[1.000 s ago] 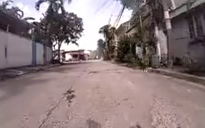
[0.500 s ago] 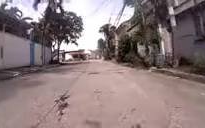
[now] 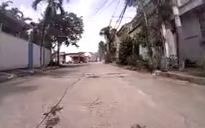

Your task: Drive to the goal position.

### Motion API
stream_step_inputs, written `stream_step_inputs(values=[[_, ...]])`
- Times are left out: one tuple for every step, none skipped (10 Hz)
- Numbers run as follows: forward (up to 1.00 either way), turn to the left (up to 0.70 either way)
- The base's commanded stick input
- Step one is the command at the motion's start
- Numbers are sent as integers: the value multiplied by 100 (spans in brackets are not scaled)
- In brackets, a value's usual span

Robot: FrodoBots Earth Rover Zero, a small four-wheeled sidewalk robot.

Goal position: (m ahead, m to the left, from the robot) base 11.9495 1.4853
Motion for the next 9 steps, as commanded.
stream_step_inputs(values=[[70, 0], [70, 0], [70, 0], [70, 0], [70, -2], [70, -9], [70, -24], [70, -35], [70, -35]])
